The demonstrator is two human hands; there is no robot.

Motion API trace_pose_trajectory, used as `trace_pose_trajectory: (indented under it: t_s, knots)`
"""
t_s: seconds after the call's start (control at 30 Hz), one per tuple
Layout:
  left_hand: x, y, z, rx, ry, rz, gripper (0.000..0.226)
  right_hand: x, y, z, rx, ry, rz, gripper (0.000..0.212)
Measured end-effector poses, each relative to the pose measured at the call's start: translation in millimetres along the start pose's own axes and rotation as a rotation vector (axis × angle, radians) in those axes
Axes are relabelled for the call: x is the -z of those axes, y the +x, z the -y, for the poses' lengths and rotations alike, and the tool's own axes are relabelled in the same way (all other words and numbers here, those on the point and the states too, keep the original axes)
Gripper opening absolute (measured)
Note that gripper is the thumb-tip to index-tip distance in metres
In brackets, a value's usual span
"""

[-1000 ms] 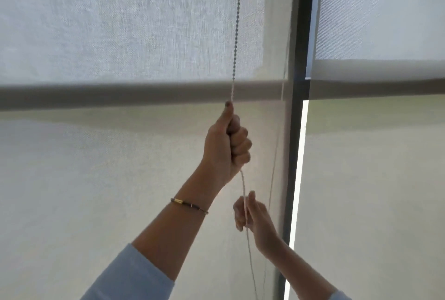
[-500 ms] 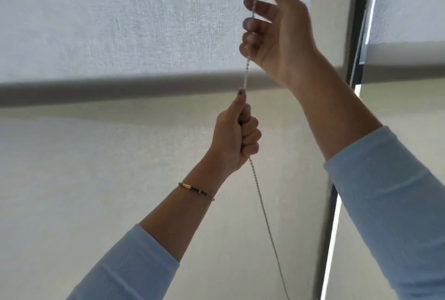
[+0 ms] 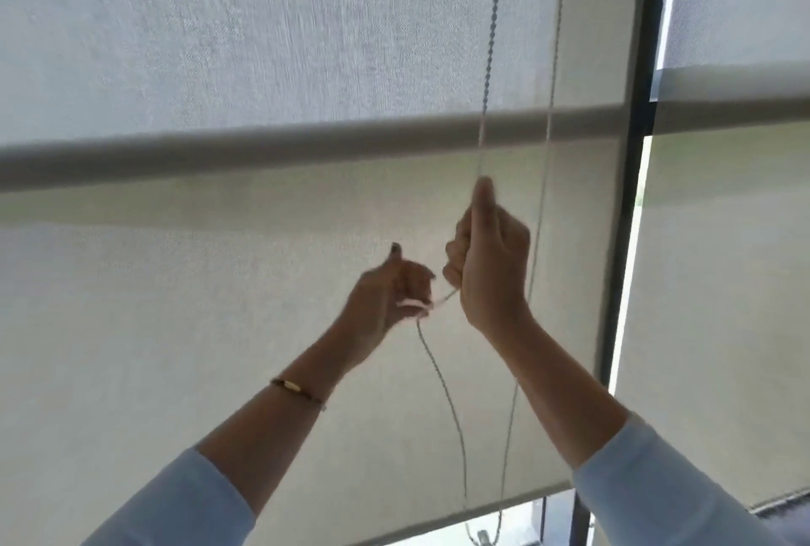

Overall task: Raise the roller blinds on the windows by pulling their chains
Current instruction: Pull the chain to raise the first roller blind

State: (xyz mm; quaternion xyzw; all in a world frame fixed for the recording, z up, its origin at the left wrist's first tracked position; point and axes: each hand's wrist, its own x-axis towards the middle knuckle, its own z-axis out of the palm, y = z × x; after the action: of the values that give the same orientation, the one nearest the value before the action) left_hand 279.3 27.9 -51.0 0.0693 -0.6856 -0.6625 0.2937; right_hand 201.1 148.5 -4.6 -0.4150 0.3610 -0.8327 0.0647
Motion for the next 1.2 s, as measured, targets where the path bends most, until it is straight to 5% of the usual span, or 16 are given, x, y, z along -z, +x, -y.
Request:
trace_pose_trajectory:
  t_s: [0.4,0.53,0.7,0.83,1.0,1.2]
  knots:
    - [-63,31,-217,-0.218,-0.11,0.064,0.055,-17,-102,-55,-0.393,-0.064,0.117,0.047]
    - [-69,27,-202,-0.251,-0.209,0.034,0.054,-6,-120,-64,-0.473,-0.067,0.143,0.046]
    - [-60,6,-205,-0.3,-0.488,0.204,0.054,15,-72,-49,-0.438,-0.232,0.367,0.05]
    - [-64,-7,-196,-0.265,-0.521,0.263,0.054,0,3,20,-0.343,-0.095,0.246,0.047]
    - [-66,-21,-144,-0.164,-0.529,0.203,0.057,-51,72,128,-0.198,0.102,0.358,0.055]
    - [-62,-35,-117,-0.111,-0.491,0.152,0.055,-90,91,157,-0.166,0.181,0.329,0.022]
